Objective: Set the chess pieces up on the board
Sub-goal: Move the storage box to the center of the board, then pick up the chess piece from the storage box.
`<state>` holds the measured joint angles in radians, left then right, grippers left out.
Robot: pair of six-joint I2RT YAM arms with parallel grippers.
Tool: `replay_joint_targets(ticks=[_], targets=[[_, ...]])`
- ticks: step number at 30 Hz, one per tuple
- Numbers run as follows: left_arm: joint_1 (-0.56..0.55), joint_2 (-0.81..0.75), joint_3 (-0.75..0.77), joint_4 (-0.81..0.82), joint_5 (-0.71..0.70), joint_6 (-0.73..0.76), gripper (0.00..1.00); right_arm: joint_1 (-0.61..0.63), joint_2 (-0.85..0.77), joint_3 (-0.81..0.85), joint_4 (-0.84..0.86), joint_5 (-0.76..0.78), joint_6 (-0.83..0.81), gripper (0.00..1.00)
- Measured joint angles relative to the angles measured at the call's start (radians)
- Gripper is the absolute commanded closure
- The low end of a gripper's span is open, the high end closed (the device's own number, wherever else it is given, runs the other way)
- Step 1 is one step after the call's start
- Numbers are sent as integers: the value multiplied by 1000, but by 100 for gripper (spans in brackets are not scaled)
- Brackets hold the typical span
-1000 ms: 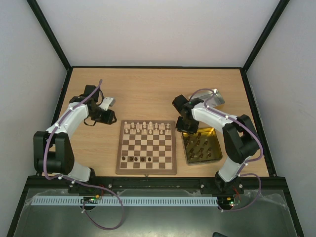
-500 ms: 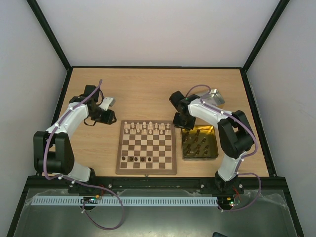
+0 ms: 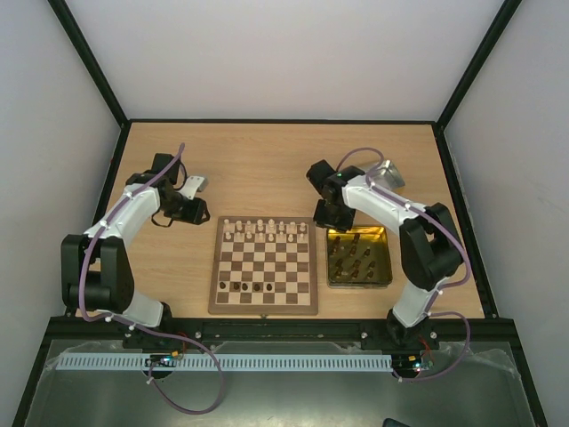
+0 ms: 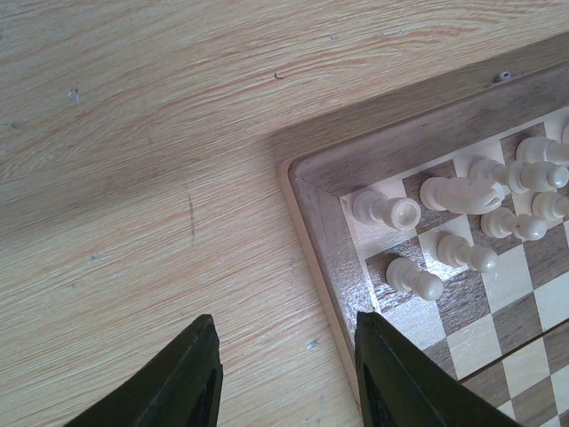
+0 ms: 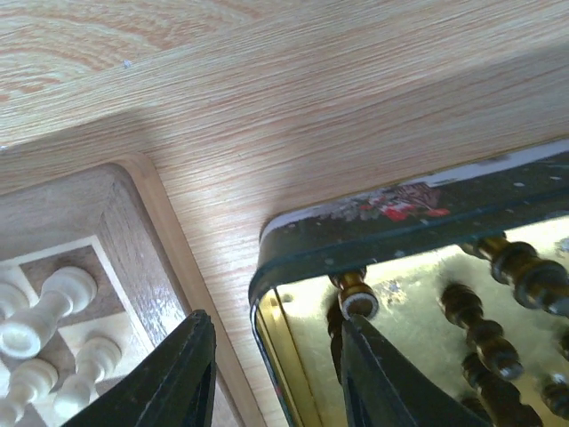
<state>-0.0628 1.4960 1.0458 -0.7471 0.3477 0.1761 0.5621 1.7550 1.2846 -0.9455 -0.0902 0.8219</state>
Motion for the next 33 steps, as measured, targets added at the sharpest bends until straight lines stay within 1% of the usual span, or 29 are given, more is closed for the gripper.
replay_joint_targets(ticks=[5,8,10,13,15,17,20,22,28,33], targets=[[0,0,0,0,0,0,58,0,-72,9,-54,17,-3,65],[0,0,0,0,0,0,58,-6,-158,15,-93,37,1,68],[0,0,0,0,0,0,58,-23,-233,-4,-105,41,10,68],[0,0,0,0,0,0,58,-66,-357,-100,-108,40,25,68],[0,0,0,0,0,0,58,-103,-426,-196,-108,31,37,67],[-3,0,0,0,0,0,58,-135,-468,-280,-111,20,50,67],[-6,0,0,0,0,0,58,-175,-507,-390,-109,-2,66,66],[-10,0,0,0,0,0,58,-185,-520,-423,-105,-11,74,66],[-18,0,0,0,0,0,58,-203,-531,-477,-55,-30,82,66],[-20,0,0,-1,-1,0,58,-253,-531,-533,-5,-51,80,66]])
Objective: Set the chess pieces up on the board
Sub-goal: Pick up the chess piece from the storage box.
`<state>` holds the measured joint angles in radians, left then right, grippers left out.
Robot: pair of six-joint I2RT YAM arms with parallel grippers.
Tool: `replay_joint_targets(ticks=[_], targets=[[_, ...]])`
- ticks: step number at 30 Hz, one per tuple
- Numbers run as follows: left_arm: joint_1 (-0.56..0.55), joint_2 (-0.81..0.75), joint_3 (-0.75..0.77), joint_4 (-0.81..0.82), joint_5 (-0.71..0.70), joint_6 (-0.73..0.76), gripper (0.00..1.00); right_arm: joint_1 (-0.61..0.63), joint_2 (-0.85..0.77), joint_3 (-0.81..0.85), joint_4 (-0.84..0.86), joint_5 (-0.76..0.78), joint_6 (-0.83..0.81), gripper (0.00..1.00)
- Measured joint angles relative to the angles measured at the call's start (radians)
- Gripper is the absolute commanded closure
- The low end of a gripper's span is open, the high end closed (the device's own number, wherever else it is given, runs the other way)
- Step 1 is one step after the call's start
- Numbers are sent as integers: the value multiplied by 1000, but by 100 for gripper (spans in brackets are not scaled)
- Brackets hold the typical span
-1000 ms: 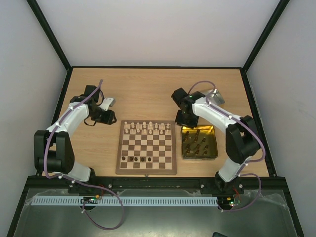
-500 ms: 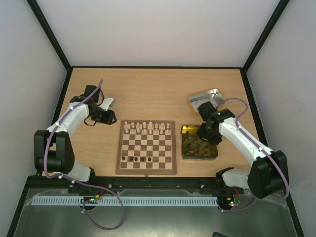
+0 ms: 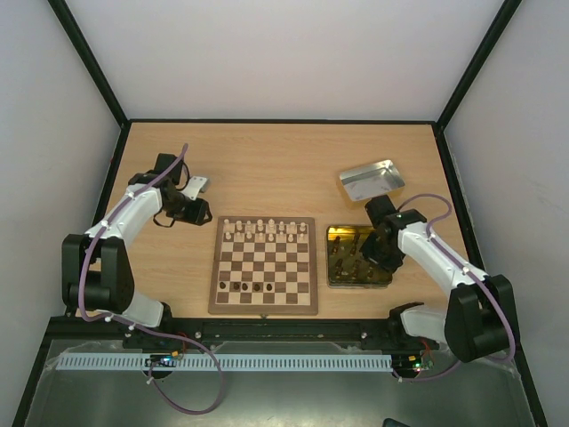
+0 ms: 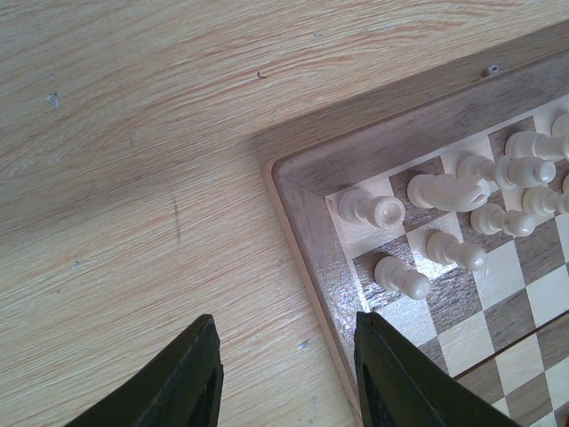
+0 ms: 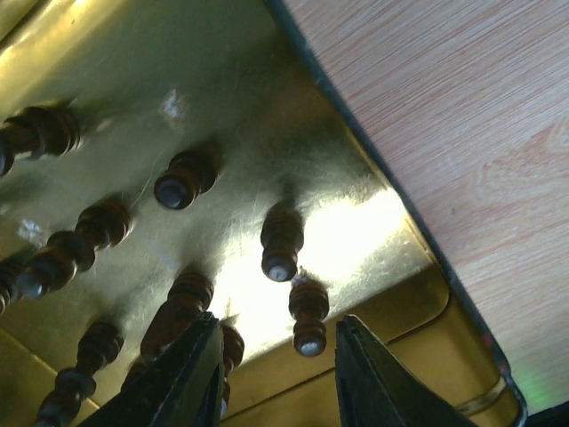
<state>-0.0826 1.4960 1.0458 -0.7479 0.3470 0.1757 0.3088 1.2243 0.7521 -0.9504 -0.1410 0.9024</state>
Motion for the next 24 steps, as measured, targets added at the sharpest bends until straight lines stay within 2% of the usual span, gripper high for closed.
replay_joint_targets(ticks=[19,24], targets=[[-2,0,0,-1,-16,0,58,-71,32,-40,100,-21,-32,68],[-2,5,0,-2,-18,0,58,-86,34,-56,114,-27,-39,73]])
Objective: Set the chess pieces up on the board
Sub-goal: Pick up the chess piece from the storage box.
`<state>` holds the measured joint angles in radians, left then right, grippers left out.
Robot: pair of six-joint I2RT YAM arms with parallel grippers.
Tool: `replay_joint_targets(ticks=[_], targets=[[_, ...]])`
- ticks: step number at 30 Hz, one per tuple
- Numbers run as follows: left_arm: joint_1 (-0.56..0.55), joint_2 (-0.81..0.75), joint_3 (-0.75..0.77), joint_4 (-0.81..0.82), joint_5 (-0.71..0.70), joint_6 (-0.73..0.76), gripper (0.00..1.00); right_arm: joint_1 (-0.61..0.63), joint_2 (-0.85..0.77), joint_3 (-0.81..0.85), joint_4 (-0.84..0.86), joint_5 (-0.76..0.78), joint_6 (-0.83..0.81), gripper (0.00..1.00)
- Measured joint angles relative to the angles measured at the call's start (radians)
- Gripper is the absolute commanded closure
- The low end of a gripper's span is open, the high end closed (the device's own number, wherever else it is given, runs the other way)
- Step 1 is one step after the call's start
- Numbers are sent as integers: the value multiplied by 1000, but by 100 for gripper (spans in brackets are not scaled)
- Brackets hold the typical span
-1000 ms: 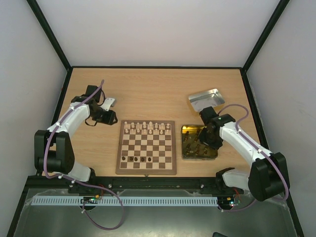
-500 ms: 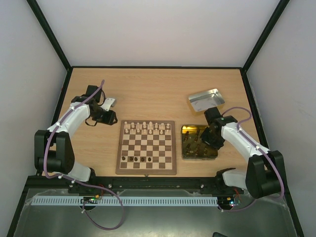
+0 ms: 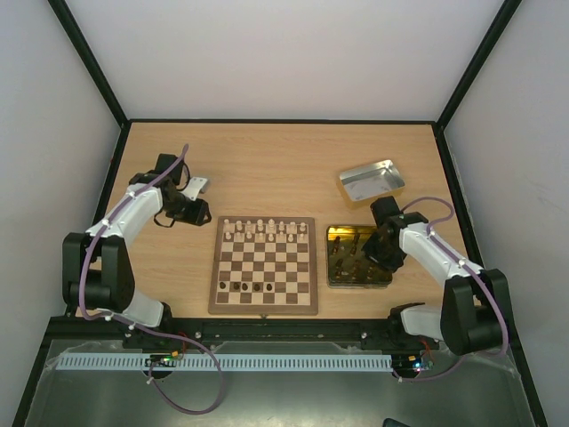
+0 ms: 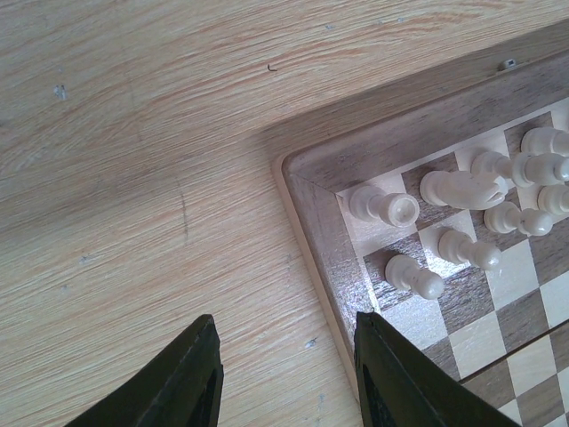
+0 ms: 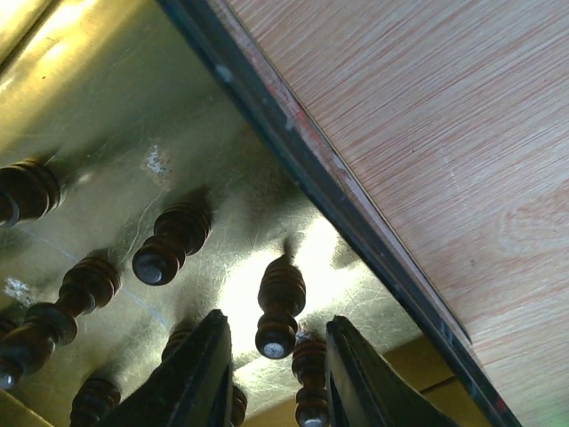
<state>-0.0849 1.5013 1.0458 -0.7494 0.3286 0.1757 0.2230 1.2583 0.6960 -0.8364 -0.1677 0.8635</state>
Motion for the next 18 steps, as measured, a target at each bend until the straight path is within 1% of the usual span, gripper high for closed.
replay_joint_targets(ticks=[10,18], targets=[[-2,10,0,-2,-1,0,58,-18,14,-12,15,-10,-16,81],[-6,13,0,-2,-7,0,58,-21,34,-12,23,-10,-26,82]])
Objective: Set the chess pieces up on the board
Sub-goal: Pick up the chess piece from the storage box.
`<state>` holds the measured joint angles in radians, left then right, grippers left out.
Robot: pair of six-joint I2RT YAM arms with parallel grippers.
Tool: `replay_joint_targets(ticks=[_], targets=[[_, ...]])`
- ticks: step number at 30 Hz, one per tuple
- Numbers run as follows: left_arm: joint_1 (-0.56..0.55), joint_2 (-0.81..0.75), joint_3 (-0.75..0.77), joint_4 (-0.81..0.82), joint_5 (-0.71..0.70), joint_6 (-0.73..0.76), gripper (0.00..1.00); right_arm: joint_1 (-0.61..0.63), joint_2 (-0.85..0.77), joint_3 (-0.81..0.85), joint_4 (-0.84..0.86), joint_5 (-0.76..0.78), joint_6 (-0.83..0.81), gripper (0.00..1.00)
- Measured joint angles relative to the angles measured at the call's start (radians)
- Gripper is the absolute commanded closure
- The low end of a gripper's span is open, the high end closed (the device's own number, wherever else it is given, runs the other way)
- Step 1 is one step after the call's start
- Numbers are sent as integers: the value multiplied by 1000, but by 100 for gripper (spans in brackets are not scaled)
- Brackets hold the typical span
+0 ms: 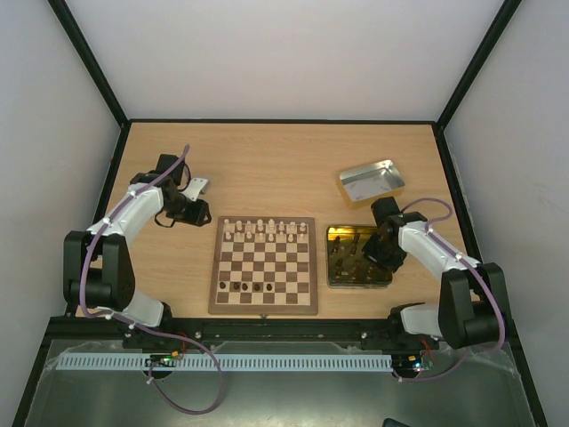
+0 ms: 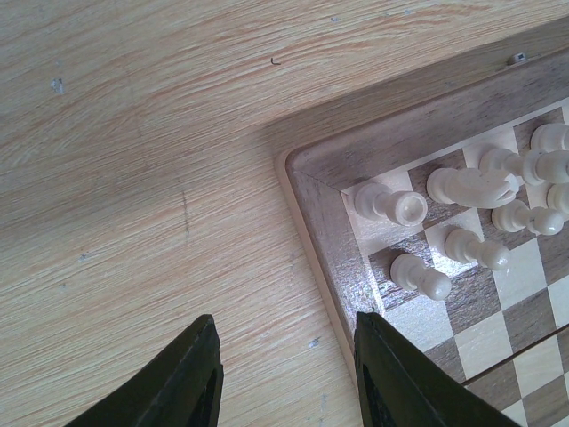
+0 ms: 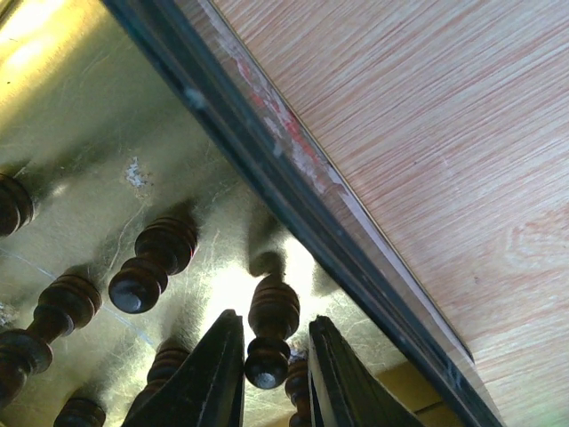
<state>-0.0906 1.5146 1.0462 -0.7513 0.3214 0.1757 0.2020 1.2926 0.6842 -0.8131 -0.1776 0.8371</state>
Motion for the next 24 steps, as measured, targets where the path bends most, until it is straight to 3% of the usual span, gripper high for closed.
replay_joint_targets(ticks=[4,9,24], targets=[[0,0,0,0,0,0,58,0,11,0,8,0,-2,84],[0,0,0,0,0,0,58,-1,20,0,14,1,-4,97],[0,0,0,1,0,0,58,-5,8,86,-83,29,-31,98]])
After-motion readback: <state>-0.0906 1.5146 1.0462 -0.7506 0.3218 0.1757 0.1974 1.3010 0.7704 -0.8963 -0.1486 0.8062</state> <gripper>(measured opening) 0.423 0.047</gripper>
